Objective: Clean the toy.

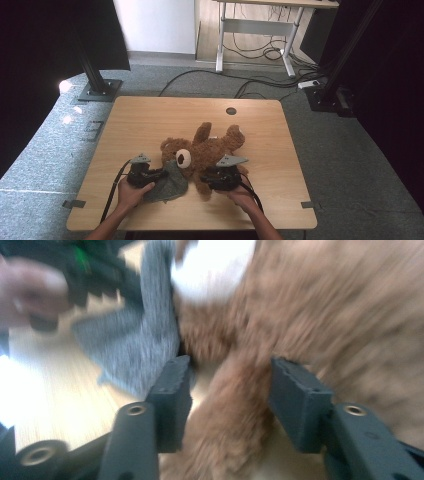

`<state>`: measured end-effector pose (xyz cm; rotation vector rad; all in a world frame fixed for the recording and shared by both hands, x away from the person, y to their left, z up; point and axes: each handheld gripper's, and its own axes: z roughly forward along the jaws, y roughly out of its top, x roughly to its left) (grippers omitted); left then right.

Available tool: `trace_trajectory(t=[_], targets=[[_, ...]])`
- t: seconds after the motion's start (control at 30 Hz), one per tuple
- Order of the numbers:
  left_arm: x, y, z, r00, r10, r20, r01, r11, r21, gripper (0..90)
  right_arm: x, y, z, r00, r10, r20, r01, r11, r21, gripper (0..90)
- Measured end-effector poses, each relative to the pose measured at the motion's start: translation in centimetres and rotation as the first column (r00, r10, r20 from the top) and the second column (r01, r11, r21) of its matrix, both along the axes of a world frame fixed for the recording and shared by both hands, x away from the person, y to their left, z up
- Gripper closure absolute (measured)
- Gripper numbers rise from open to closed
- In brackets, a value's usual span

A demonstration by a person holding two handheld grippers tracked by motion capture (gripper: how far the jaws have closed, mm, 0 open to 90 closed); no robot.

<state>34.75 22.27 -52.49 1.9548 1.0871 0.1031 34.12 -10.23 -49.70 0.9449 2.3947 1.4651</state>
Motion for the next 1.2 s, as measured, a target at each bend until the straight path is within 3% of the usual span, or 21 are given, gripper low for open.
trace_trajectory(t=[0.03, 0.1, 0.17, 0.23, 0.27, 0.33, 0.37, 0.43, 0.5, 0.53, 0.57, 0.67, 0.7, 0.77, 0.9, 1.0, 1.07, 1.1, 1.13, 1.17, 1.2], targets=[[0.0, 0.0, 0.0, 1.0000, 0.000, 0.000, 0.000, 1.0000, -0.001, 79.0, 0.5, -0.3, 1.8, 0.9982, -0.039, 0.046, 0.039, 0.999, 0.009, 43.3], [0.0, 0.0, 0.0, 1.0000, 0.002, -0.003, -0.002, 1.0000, -0.002, 78.9, 1.5, -0.5, 3.3, 0.9950, -0.071, 0.071, 0.070, 0.997, 0.012, 42.0], [0.0, 0.0, 0.0, 1.0000, 0.002, -0.004, -0.002, 1.0000, -0.003, 79.0, 2.1, -0.5, 3.8, 0.9943, -0.077, 0.075, 0.076, 0.997, 0.017, 41.5], [0.0, 0.0, 0.0, 1.0000, 0.000, -0.004, 0.000, 1.0000, -0.002, 78.9, 4.0, -0.2, 4.8, 0.9937, -0.094, 0.061, 0.094, 0.995, 0.015, 39.4], [0.0, 0.1, 0.0, 1.0000, 0.000, -0.006, 0.000, 1.0000, -0.004, 78.9, 5.7, 0.2, 5.3, 0.9924, -0.112, 0.050, 0.112, 0.994, 0.002, 39.1], [0.0, 0.0, 0.0, 1.0000, 0.001, -0.005, -0.001, 1.0000, -0.005, 78.9, 6.5, 0.5, 5.5, 0.9915, -0.122, 0.045, 0.122, 0.992, -0.003, 38.6], [0.0, 0.1, 0.0, 1.0000, 0.000, -0.005, 0.000, 1.0000, -0.006, 79.0, 7.9, 1.0, 5.7, 0.9903, -0.136, 0.027, 0.137, 0.991, -0.005, 36.8], [0.0, 0.0, 0.0, 1.0000, 0.001, -0.005, -0.001, 1.0000, -0.008, 78.9, 8.5, 1.2, 5.8, 0.9889, -0.148, 0.016, 0.148, 0.989, -0.012, 35.5], [0.0, 0.0, 0.0, 1.0000, 0.000, -0.005, 0.000, 1.0000, -0.008, 78.9, 10.2, 1.8, 5.5, 0.9810, -0.191, -0.030, 0.191, 0.981, -0.024, 32.8], [0.0, 0.0, 0.0, 1.0000, 0.000, -0.005, 0.000, 1.0000, -0.008, 78.9, 10.2, 1.8, 5.5, 0.9810, -0.191, -0.030, 0.191, 0.981, -0.024, 32.8], [0.0, 0.0, 0.0, 1.0000, 0.000, -0.005, 0.000, 1.0000, -0.007, 78.9, 11.3, 2.2, 5.1, 0.9742, -0.216, -0.063, 0.214, 0.976, -0.038, 31.0], [0.1, 0.0, -0.1, 1.0000, -0.002, -0.004, 0.002, 1.0000, -0.007, 79.0, 12.3, 2.9, 4.6, 0.9631, -0.250, -0.100, 0.245, 0.968, -0.061, 31.0], [0.1, 0.0, -0.1, 1.0000, -0.002, -0.004, 0.002, 1.0000, -0.007, 78.9, 12.3, 2.9, 4.6, 0.9631, -0.250, -0.100, 0.245, 0.968, -0.061, 31.0], [0.0, 0.0, -0.1, 1.0000, -0.003, -0.002, 0.003, 1.0000, -0.006, 79.0, 12.9, 3.3, 3.8, 0.9577, -0.265, -0.112, 0.257, 0.963, -0.085, 42.1], [0.0, -0.2, -0.2, 1.0000, -0.008, -0.002, 0.008, 1.0000, -0.005, 78.9, 13.1, 3.5, 3.3, 0.9654, -0.241, -0.100, 0.232, 0.969, -0.088, 64.1], [-0.1, -0.3, -0.1, 0.9999, -0.015, 0.002, 0.015, 0.9998, -0.010, 79.0, 12.9, 3.5, 3.3, 0.9708, -0.225, -0.083, 0.219, 0.973, -0.078, 69.8], [-0.3, -0.4, 0.0, 0.9997, -0.024, 0.006, 0.024, 0.9995, -0.020, 78.9, 12.5, 3.4, 3.2, 0.9735, -0.223, -0.049, 0.220, 0.974, -0.058, 74.6], [-0.5, -0.5, 0.3, 0.9993, -0.036, 0.010, 0.037, 0.9983, -0.045, 78.9, 12.4, 3.3, 3.1, 0.9733, -0.226, -0.041, 0.224, 0.973, -0.049, 75.5], [-0.5, -0.5, 0.3, 0.9993, -0.036, 0.010, 0.037, 0.9983, -0.045, 78.8, 12.4, 3.3, 3.1, 0.9733, -0.226, -0.041, 0.224, 0.973, -0.049, 75.5], [-0.6, -0.8, 0.7, 0.9986, -0.052, 0.005, 0.053, 0.9961, -0.071, 78.8, 12.3, 3.2, 3.2, 0.9743, -0.224, -0.018, 0.224, 0.974, -0.029, 77.0], [-0.6, -0.8, 0.7, 0.9986, -0.052, 0.005, 0.053, 0.9961, -0.071, 78.8, 12.2, 3.2, 3.3, 0.9750, -0.222, 0.000, 0.222, 0.975, -0.022, 77.4]])
